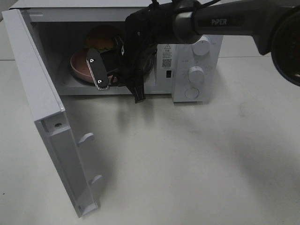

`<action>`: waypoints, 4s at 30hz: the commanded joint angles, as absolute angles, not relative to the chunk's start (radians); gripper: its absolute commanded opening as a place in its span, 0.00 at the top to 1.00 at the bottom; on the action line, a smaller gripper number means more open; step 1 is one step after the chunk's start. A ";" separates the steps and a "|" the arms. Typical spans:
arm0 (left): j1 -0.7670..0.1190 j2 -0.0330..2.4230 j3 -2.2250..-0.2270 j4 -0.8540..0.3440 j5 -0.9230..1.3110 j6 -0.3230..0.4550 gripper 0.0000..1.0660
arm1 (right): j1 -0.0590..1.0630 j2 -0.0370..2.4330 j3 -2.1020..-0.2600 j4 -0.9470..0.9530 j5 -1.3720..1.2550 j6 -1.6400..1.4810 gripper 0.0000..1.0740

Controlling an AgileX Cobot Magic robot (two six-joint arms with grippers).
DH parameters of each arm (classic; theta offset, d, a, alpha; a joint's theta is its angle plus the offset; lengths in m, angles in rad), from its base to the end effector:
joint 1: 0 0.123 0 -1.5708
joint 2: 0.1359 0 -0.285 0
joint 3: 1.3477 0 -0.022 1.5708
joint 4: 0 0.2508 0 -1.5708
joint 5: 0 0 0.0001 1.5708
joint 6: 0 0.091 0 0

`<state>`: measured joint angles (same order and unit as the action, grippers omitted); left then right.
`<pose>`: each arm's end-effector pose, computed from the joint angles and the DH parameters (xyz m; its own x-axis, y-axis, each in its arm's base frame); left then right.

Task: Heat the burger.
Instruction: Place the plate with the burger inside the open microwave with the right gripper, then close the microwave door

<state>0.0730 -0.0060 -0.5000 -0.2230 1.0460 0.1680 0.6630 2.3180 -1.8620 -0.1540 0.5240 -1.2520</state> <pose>-0.0050 -0.0178 0.2801 -0.4203 0.0232 -0.9071 0.1242 0.9917 -0.0322 0.4136 0.3141 0.1636 0.4531 -0.8896 -0.0577 -0.7068 -0.3190 -0.6314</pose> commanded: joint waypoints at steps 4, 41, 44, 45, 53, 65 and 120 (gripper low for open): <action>0.071 -0.025 -0.497 -0.223 1.041 0.164 0.06 | 0.664 2.324 -1.883 -0.179 0.475 -1.209 0.71; 0.071 -0.025 -0.497 -0.223 1.041 0.164 0.06 | 0.667 2.008 -1.407 -0.175 0.418 -1.096 0.29; 0.071 -0.025 -0.497 -0.223 1.041 0.164 0.06 | 0.667 1.961 -1.356 -0.175 0.397 -1.065 0.29; 0.071 -0.025 -0.497 -0.223 1.041 0.164 0.06 | 0.667 1.961 -1.356 -0.175 0.397 -1.065 0.29; 0.071 -0.025 -0.497 -0.223 1.041 0.164 0.06 | 0.667 1.813 -1.197 -0.180 0.291 -0.924 0.28; 0.071 -0.025 -0.497 -0.223 1.041 0.164 0.06 | 0.667 1.571 -0.969 -0.179 0.333 -0.603 0.29; 0.071 -0.025 -0.497 -0.223 1.041 0.164 0.06 | 0.513 0.400 -0.616 -0.182 1.140 0.126 0.29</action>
